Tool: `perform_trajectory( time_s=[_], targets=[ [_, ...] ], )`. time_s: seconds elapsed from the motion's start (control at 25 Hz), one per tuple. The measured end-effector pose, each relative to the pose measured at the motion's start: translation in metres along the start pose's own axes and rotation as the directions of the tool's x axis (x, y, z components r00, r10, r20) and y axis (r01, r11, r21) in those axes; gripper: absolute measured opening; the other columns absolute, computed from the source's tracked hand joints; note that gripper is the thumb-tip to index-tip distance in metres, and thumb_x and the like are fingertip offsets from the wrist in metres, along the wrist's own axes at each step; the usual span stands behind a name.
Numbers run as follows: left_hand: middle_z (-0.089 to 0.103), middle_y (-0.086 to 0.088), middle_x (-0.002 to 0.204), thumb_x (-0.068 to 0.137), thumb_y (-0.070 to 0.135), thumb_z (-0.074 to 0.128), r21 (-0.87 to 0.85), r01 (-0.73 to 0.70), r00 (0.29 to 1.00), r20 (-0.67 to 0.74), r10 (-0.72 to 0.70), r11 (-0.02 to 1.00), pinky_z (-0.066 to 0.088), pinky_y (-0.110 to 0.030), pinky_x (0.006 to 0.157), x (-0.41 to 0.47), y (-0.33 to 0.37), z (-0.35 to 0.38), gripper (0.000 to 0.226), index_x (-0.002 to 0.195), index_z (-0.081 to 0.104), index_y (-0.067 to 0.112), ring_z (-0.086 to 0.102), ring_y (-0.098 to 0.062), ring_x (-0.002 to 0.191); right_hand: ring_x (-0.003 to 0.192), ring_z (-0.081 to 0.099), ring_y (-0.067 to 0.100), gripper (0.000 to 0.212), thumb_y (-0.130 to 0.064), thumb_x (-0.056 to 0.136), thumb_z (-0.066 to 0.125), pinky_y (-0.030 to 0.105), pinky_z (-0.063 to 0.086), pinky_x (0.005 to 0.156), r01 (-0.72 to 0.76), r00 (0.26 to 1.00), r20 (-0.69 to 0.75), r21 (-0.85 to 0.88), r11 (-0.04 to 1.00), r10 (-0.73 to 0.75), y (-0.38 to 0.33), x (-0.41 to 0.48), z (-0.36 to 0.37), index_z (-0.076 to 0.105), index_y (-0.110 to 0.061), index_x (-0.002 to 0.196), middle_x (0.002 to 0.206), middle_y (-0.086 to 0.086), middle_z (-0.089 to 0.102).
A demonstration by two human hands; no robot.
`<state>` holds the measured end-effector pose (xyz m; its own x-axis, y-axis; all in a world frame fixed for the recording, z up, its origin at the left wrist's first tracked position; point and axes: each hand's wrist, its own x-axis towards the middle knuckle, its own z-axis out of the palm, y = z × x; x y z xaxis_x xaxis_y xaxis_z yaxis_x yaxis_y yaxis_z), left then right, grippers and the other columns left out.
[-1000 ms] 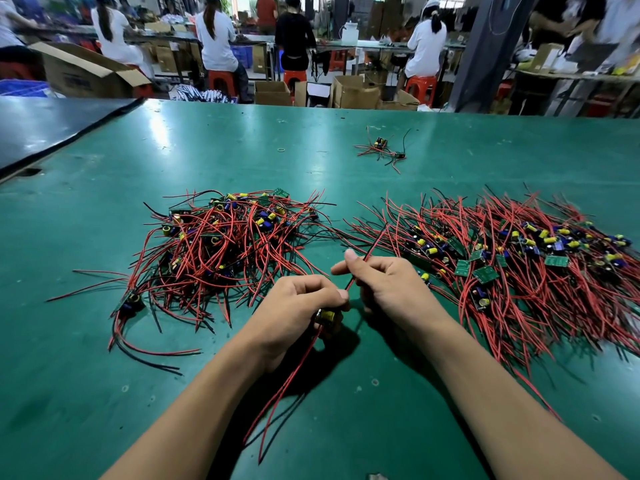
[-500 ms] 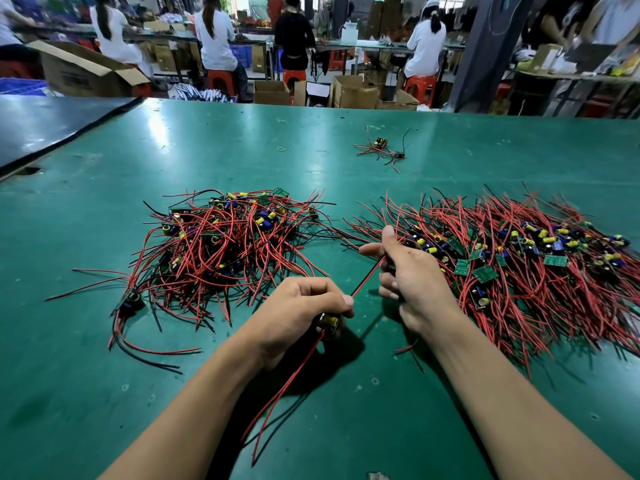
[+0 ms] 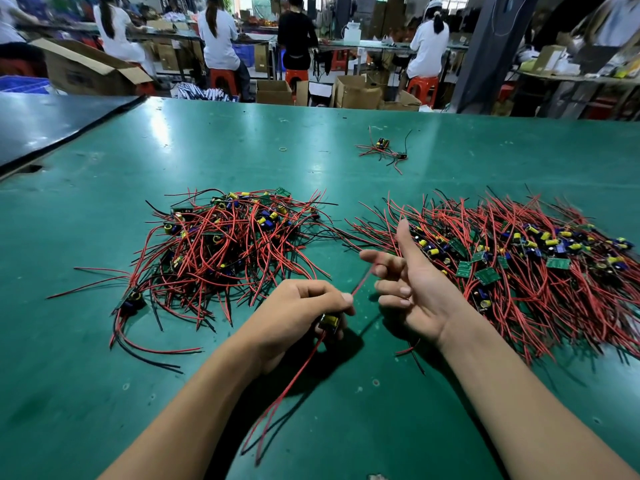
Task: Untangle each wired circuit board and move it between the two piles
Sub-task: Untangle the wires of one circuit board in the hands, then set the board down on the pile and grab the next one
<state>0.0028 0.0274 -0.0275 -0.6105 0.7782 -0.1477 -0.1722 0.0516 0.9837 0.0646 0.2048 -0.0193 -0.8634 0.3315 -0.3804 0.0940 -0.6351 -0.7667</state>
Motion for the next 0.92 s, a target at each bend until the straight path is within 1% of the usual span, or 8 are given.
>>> perform_trajectory(
  time_s=[0.16,0.28,0.36,0.44,0.56,0.64,0.76,0.92],
  targets=[
    [0.068,-0.013,0.078,0.088,0.044,0.058,-0.231,0.026,0.987,-0.146,-0.061,0.972,0.057,-0.027,0.054,0.008,0.003,0.003,0.046,0.101,0.068,0.001,0.066,-0.024,0.062,0.036,0.025,0.002,0.078,-0.079,0.067,0.062,0.015,0.022,0.028,0.051,0.998,0.031,-0.089,0.995,-0.048,0.001,0.002,-0.004,0.076,-0.008,0.095,0.063,-0.005,0.048],
    [0.068,-0.017,0.091,0.094,0.056,0.042,-0.348,0.065,0.985,-0.130,-0.117,0.935,0.058,-0.033,0.059,0.009,0.005,0.000,0.062,0.112,0.063,0.001,0.068,-0.029,0.072,0.038,0.027,0.003,0.073,-0.075,0.065,0.067,0.017,0.022,0.031,0.122,0.992,0.039,-0.236,0.964,-0.116,0.007,0.001,0.001,0.074,-0.010,0.098,0.062,-0.006,0.048],
    [0.066,-0.019,0.099,0.094,0.061,0.034,-0.357,0.083,0.986,-0.107,-0.130,0.930,0.057,-0.035,0.063,0.010,0.006,0.000,0.069,0.118,0.062,0.002,0.066,-0.030,0.080,0.039,0.033,0.005,0.061,-0.069,0.065,0.074,0.017,0.025,0.035,0.250,0.967,0.060,-0.379,0.891,-0.246,0.014,-0.004,0.004,0.076,-0.015,0.094,0.063,-0.007,0.050],
    [0.066,-0.020,0.104,0.094,0.064,0.029,-0.342,0.087,0.987,-0.100,-0.128,0.936,0.056,-0.039,0.072,0.011,0.005,0.000,0.072,0.124,0.059,0.006,0.064,-0.031,0.088,0.045,0.042,0.005,0.044,-0.057,0.069,0.084,0.018,0.035,0.040,0.411,0.902,0.138,-0.562,0.717,-0.409,0.023,-0.009,0.007,0.073,-0.020,0.091,0.068,-0.010,0.055],
    [0.069,-0.015,0.099,0.093,0.067,0.027,-0.348,0.078,0.986,-0.112,-0.124,0.934,0.054,-0.045,0.085,0.012,0.005,-0.002,0.072,0.128,0.057,0.012,0.067,-0.026,0.088,0.068,0.055,0.004,0.031,-0.034,0.073,0.087,0.016,0.045,0.060,0.536,0.764,0.317,-0.797,0.279,-0.561,0.034,-0.008,0.012,0.061,-0.028,0.091,0.086,-0.010,0.061],
    [0.072,-0.012,0.097,0.092,0.068,0.027,-0.366,0.083,0.989,-0.084,-0.122,0.927,0.055,-0.045,0.084,0.011,0.005,-0.002,0.070,0.130,0.054,0.015,0.070,-0.027,0.087,0.074,0.056,0.005,0.029,-0.022,0.078,0.083,0.015,0.043,0.064,0.541,0.722,0.353,-0.824,0.167,-0.595,0.034,-0.005,0.010,0.057,-0.029,0.088,0.087,-0.008,0.062],
    [0.071,-0.014,0.114,0.094,0.064,0.028,-0.310,0.082,0.989,-0.092,-0.115,0.947,0.057,-0.043,0.082,0.011,0.004,-0.001,0.065,0.131,0.054,0.017,0.070,-0.033,0.100,0.068,0.054,0.004,0.021,-0.020,0.082,0.080,0.019,0.045,0.066,0.474,0.676,0.217,-0.860,0.190,-0.704,0.023,-0.001,-0.002,0.060,-0.026,0.085,0.083,-0.006,0.064],
    [0.070,-0.021,0.109,0.097,0.059,0.027,-0.271,0.073,0.989,-0.102,-0.104,0.960,0.057,-0.039,0.075,0.011,0.002,-0.002,0.070,0.119,0.061,0.002,0.070,-0.030,0.083,0.099,0.057,0.022,0.022,-0.029,0.084,0.077,0.037,0.047,0.090,0.123,0.661,0.062,-0.992,0.028,-0.748,0.005,0.001,-0.024,0.064,-0.024,0.101,0.103,0.000,0.059]
  ],
)
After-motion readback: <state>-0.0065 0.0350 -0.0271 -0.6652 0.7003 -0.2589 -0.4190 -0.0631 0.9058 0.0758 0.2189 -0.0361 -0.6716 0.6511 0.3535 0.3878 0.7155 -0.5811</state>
